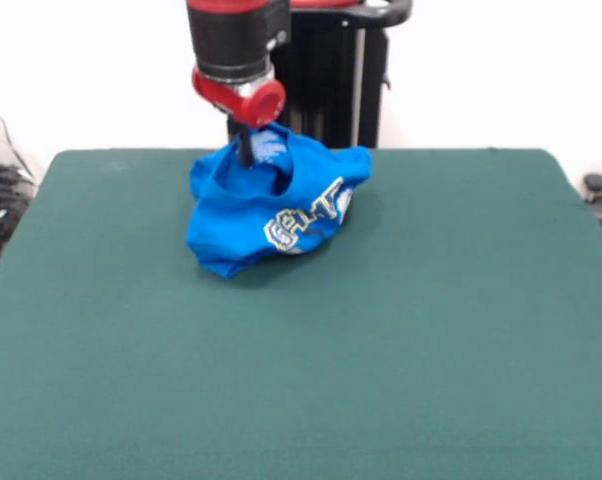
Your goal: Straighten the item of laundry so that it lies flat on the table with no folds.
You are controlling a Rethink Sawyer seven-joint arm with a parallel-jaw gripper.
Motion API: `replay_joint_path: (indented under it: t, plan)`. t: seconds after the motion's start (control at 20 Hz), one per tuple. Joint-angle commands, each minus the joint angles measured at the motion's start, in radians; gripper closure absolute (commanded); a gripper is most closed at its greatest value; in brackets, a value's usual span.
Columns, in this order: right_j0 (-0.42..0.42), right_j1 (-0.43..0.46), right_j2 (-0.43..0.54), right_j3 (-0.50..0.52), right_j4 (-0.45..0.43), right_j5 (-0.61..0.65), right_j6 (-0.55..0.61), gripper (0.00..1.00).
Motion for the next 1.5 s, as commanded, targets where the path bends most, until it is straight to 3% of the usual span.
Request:
replay_joint_path:
  t: [0.05,0.75,1.05,1.5]
  plan:
    - [0.107,0.126,0.107,-0.177,0.046,0.008,0.187,1.00]
    - [0.342,0.213,-0.020,-0.458,0.161,0.326,0.404,1.00]
    - [0.452,0.177,-0.076,-0.509,0.188,0.507,0.580,1.00]
    - [0.516,0.104,-0.021,-0.490,0.269,0.574,0.726,1.00]
